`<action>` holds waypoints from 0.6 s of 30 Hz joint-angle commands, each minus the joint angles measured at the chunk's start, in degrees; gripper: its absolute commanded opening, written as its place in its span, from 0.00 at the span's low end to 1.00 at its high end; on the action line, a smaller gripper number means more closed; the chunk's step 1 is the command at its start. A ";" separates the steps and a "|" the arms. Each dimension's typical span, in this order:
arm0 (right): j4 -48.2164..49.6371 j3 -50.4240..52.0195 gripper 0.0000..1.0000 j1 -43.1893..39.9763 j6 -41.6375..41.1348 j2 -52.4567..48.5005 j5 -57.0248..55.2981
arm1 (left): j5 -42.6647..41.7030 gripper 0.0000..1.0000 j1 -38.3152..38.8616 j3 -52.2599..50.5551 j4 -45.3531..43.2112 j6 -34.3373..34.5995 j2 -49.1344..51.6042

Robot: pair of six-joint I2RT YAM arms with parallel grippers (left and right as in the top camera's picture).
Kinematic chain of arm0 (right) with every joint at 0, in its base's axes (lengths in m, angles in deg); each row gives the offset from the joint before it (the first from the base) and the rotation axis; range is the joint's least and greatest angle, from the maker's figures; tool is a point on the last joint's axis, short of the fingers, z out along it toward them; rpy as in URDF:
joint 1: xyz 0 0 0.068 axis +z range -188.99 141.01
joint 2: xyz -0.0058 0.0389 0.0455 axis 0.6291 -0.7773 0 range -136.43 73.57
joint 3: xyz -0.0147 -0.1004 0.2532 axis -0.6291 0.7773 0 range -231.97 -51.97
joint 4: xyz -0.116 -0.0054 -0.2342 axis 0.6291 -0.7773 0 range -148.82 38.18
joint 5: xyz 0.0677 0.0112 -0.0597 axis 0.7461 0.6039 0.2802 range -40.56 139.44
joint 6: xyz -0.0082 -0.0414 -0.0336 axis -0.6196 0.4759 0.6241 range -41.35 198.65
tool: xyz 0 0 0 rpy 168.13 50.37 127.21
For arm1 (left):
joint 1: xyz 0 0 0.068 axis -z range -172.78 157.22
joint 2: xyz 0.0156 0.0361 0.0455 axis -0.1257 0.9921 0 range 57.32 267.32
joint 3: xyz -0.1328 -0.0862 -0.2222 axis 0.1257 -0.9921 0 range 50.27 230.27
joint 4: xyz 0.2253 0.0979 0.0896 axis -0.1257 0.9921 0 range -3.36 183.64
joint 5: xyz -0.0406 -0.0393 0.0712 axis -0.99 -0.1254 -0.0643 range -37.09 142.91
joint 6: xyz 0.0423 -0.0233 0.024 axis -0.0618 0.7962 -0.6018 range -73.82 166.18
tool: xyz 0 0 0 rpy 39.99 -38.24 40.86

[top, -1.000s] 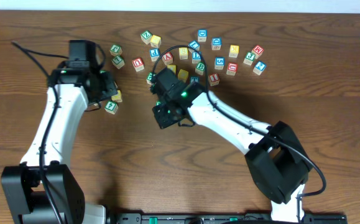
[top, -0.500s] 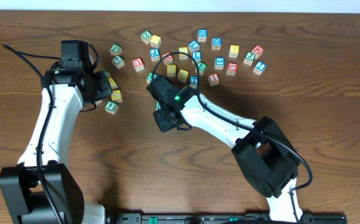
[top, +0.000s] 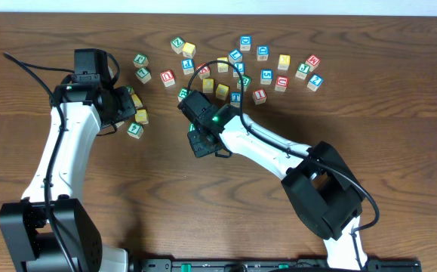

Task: Spell out NEURIPS

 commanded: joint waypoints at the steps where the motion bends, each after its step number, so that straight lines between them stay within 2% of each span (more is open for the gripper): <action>1: 0.26 -0.46 0.01 -0.85 -1.22 -1.25 -1.18 | 0.35 0.08 -0.20 1.38 -0.02 -0.98 -0.92; 18: 1.11 -0.46 0.01 -0.87 -1.20 -1.42 -1.62 | 0.35 0.08 -0.20 1.38 -0.04 -0.98 -0.92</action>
